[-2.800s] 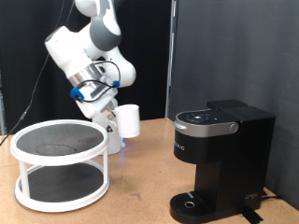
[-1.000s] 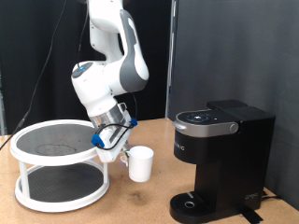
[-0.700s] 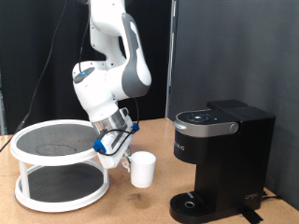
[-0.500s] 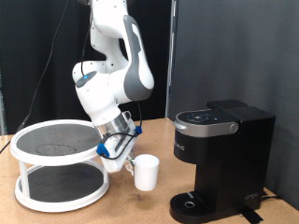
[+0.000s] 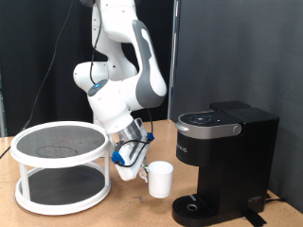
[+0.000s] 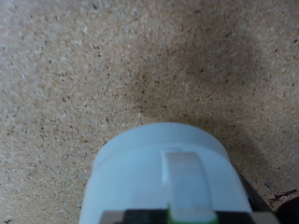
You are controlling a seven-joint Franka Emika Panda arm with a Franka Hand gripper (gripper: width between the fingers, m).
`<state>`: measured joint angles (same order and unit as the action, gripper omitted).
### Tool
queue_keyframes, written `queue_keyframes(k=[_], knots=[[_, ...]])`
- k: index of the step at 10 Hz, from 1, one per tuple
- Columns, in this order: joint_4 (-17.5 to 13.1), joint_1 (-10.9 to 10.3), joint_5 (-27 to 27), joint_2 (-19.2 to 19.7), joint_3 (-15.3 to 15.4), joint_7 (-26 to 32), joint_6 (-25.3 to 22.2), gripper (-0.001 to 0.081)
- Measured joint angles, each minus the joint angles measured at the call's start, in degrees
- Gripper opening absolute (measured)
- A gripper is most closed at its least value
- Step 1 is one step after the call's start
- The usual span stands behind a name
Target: Make a cup of coffee with the keurig machine
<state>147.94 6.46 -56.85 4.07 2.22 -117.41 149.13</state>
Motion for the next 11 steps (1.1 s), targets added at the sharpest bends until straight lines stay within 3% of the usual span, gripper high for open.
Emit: queue_keyframes(k=[5, 8, 11], knots=[[-1.1, -0.6, -7.2, 2.3, 4.2, 4.1, 2.9, 0.0004], [-1.3, -0.6, -15.5, 2.4, 5.7, 9.7, 3.5, 0.0004], [-1.5, -0.6, -16.6, 3.4, 6.2, 10.1, 3.6, 0.0004]])
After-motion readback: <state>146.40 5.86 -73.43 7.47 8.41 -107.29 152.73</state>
